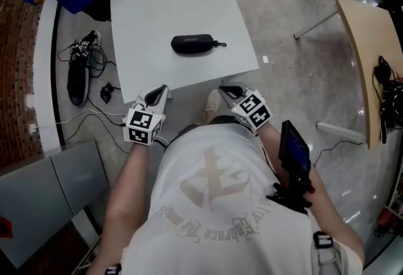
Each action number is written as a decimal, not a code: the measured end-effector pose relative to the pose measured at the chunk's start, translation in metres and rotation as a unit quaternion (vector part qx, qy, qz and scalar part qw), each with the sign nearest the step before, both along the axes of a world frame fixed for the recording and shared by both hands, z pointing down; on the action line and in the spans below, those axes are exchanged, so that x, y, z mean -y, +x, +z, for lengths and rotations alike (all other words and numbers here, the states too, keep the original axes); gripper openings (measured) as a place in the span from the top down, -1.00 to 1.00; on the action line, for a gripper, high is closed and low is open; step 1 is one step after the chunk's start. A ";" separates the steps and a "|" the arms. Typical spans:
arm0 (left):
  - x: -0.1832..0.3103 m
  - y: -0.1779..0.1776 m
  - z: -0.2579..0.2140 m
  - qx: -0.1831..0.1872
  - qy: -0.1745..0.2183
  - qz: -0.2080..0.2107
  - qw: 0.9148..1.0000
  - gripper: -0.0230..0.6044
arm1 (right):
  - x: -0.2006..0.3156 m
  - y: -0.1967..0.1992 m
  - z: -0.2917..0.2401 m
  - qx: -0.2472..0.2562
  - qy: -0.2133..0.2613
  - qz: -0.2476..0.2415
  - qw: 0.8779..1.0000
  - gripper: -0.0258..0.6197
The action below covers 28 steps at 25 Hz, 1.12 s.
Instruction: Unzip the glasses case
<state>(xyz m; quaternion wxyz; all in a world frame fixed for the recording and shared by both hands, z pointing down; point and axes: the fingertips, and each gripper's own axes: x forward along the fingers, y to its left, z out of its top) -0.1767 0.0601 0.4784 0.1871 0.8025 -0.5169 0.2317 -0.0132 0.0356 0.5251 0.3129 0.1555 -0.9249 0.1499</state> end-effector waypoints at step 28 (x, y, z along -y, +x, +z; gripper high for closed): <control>-0.105 0.077 0.002 -0.174 0.045 0.018 0.984 0.91 | -0.098 0.014 -0.061 0.148 -0.021 0.067 0.986 0.90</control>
